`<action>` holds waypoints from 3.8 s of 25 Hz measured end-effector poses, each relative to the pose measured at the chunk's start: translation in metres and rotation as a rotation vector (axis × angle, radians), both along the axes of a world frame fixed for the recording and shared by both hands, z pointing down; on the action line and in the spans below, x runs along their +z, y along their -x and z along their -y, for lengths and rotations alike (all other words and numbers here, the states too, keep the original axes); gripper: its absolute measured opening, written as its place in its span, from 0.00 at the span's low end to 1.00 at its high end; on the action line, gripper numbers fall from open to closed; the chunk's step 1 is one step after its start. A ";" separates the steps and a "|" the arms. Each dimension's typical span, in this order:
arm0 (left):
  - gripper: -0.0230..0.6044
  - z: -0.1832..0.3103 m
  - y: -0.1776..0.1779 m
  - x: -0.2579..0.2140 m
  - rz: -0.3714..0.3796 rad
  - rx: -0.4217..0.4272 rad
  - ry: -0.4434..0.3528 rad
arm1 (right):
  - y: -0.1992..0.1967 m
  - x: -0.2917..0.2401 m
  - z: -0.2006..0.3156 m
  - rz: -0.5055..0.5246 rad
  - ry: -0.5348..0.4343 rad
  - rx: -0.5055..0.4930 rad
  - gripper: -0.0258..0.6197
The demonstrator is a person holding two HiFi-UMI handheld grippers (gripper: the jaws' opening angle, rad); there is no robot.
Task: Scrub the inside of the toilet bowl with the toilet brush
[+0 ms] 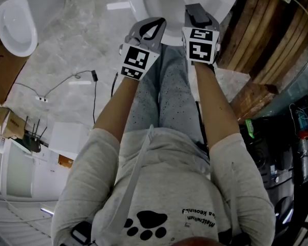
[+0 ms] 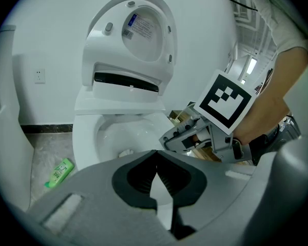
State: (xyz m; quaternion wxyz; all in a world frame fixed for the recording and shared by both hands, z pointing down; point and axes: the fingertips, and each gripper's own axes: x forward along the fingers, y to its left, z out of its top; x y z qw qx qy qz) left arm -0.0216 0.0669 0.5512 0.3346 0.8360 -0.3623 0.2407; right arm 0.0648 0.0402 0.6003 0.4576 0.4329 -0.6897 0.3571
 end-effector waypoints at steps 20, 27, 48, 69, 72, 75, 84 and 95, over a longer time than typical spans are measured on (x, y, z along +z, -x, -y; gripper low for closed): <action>0.03 0.015 -0.010 -0.003 -0.004 0.030 -0.004 | -0.007 -0.004 0.031 -0.002 -0.025 0.040 0.27; 0.03 0.024 -0.017 -0.019 -0.010 0.052 -0.037 | -0.026 -0.027 0.024 -0.023 -0.048 0.075 0.27; 0.03 0.026 -0.022 -0.185 -0.043 -0.016 -0.129 | -0.070 -0.231 -0.021 0.004 -0.230 0.249 0.27; 0.03 0.074 -0.011 -0.480 -0.071 -0.172 -0.666 | -0.054 -0.548 0.021 0.201 -0.968 0.176 0.27; 0.03 0.076 -0.003 -0.522 -0.080 -0.209 -0.767 | -0.055 -0.585 0.025 0.209 -1.070 0.152 0.27; 0.03 0.069 0.002 -0.551 -0.068 -0.225 -0.840 | -0.054 -0.609 0.024 0.207 -1.138 0.125 0.27; 0.03 0.053 0.009 -0.576 -0.057 -0.268 -0.911 | -0.045 -0.623 0.015 0.235 -1.165 0.092 0.27; 0.03 0.050 0.002 -0.583 -0.066 -0.249 -0.922 | -0.041 -0.626 0.012 0.232 -1.166 0.059 0.27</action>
